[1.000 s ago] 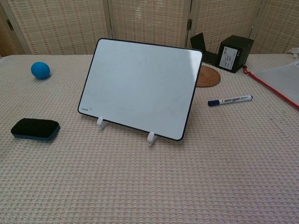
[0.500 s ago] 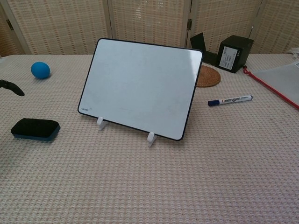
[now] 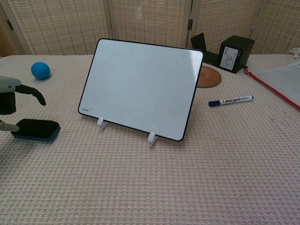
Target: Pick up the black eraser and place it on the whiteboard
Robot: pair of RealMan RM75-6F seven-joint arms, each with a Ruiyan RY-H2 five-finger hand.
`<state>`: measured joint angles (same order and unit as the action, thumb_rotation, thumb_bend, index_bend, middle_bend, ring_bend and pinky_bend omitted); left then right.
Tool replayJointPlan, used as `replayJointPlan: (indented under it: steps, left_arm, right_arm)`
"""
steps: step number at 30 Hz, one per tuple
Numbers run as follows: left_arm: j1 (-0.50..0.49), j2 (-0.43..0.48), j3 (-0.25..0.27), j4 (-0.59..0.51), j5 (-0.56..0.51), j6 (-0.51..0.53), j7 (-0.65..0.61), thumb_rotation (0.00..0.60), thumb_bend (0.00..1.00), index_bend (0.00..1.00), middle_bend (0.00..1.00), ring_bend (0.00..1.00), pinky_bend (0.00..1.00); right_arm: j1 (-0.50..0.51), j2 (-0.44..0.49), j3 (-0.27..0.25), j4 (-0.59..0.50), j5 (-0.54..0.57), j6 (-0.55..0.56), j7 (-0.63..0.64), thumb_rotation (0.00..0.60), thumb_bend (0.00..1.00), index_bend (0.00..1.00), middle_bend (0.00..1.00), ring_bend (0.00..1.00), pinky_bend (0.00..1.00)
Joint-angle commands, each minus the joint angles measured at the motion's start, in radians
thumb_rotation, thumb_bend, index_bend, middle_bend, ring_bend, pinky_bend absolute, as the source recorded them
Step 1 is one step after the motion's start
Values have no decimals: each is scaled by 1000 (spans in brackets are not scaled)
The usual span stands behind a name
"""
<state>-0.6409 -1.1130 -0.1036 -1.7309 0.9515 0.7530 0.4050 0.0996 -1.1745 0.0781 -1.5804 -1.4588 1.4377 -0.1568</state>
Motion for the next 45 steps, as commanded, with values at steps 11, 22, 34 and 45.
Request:
replayJointPlan:
  steps: [11,22,34,45]
  left_arm:
    - [-92,-52,47,89,-115,-72,-1,600,375,241,1000,957,1000]
    - [-130,-80,88,146,-167,-90,-16,600,375,247,1000,951,1000]
    - [-139,-119,104,222,-147,-95,-66,600,375,323,1000,943,1000]
    - [-145,-132,118,249,-146,-106,-94,600,375,423,1000,943,1000]
  right_arm:
    - [6,-2,3,7,12,-8,2,600,313,0,0,0,0]
    - [8,-5,4,12,17,-9,1,600,312,0,0,0,0]
    - [6,-7,4,7,20,-2,-8,600,312,0,0,0,0]
    - [10,-8,3,9,23,-9,-10,600,312,0,0,0,0]
